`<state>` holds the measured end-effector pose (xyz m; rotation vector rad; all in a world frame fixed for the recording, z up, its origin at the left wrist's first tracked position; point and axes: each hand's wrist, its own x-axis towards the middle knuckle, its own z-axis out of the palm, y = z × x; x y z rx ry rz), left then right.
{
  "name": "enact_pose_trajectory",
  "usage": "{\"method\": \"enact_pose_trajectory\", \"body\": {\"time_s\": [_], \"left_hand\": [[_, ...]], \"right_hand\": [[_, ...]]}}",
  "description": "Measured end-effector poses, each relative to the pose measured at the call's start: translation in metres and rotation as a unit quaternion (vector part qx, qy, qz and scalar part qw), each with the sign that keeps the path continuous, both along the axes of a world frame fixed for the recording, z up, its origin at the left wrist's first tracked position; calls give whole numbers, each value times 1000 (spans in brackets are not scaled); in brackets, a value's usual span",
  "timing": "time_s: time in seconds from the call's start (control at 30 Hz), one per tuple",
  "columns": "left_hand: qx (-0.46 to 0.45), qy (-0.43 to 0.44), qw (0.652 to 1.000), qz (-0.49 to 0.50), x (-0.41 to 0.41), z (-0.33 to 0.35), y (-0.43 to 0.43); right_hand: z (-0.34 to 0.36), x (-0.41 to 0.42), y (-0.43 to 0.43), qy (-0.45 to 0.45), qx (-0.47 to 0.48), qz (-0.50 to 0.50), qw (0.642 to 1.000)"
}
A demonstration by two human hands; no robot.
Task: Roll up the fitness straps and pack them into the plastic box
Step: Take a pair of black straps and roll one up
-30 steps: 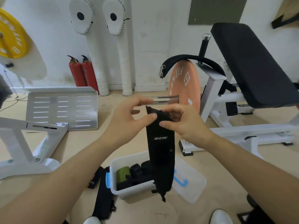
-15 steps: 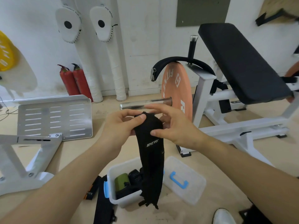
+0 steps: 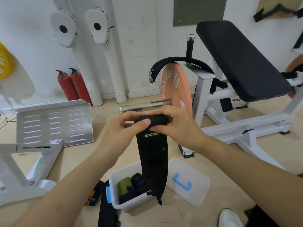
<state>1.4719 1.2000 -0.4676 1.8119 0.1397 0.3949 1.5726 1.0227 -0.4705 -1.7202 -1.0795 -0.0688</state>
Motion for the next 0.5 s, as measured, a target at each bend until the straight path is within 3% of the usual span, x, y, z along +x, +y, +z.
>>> {"method": "enact_pose_trajectory", "body": {"time_s": [0.2,0.37,0.5], "left_hand": [[121,-67,990,-33,-5,1,-3],[85,-57,994,-35,-8,6,-7],[32,-33,997,54,-4,4,-8]], "right_hand": [[2,-2,-2,64,14,15,998],[5,-1,-4,106,-21,27,994],[2,-6,-1,44,16,-158,986]]}}
